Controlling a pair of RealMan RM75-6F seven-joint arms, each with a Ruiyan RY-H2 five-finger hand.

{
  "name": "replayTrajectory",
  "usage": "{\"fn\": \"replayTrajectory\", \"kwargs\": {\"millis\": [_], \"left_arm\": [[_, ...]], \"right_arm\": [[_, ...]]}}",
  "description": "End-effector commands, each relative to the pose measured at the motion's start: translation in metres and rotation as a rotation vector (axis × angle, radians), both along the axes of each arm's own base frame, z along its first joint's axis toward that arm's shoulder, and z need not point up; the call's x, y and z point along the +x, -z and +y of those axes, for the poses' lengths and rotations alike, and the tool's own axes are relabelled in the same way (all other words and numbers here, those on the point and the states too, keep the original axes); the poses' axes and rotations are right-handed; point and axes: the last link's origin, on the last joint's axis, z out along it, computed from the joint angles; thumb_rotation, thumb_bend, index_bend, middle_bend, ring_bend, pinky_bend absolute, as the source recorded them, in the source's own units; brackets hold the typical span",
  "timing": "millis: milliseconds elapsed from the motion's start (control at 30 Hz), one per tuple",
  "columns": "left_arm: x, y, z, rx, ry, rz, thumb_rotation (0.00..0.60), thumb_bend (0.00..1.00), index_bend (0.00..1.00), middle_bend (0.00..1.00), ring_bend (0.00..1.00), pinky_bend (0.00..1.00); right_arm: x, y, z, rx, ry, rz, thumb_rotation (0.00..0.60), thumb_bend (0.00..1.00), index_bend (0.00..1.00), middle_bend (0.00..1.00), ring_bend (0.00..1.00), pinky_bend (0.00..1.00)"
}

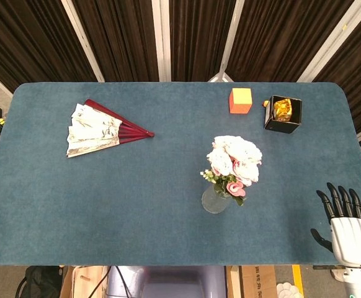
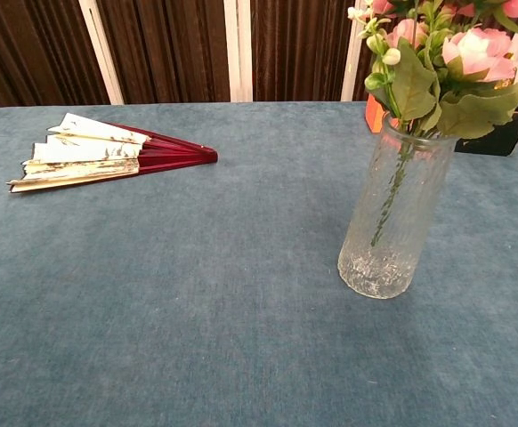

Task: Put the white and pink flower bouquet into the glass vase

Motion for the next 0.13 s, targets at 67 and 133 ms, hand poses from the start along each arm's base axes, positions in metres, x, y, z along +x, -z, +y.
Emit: {"fn": "replayTrajectory", "kwargs": {"millis": [67,133], "left_arm": [[0.0018,0.0015,0.0013,-0.001,0.019,0.005,0.6,0.25,0.12,0.0,0.0,0.03],[0.0027,0.0028,0.0016,-0.002,0.029,0.009,0.6,0.25,0.12,0.0,0.0,0.03]], "right_arm": [[-0.0008,-0.0024,0.0025,0.015,0.014,-0.006,0.6,0.17,0.17,0.07,0.0,0.0],[-0.001,-0.0034,0.0028,0.02,0.019,-0.004,0.6,0.17,0.17,0.07,0.0,0.0]]}}
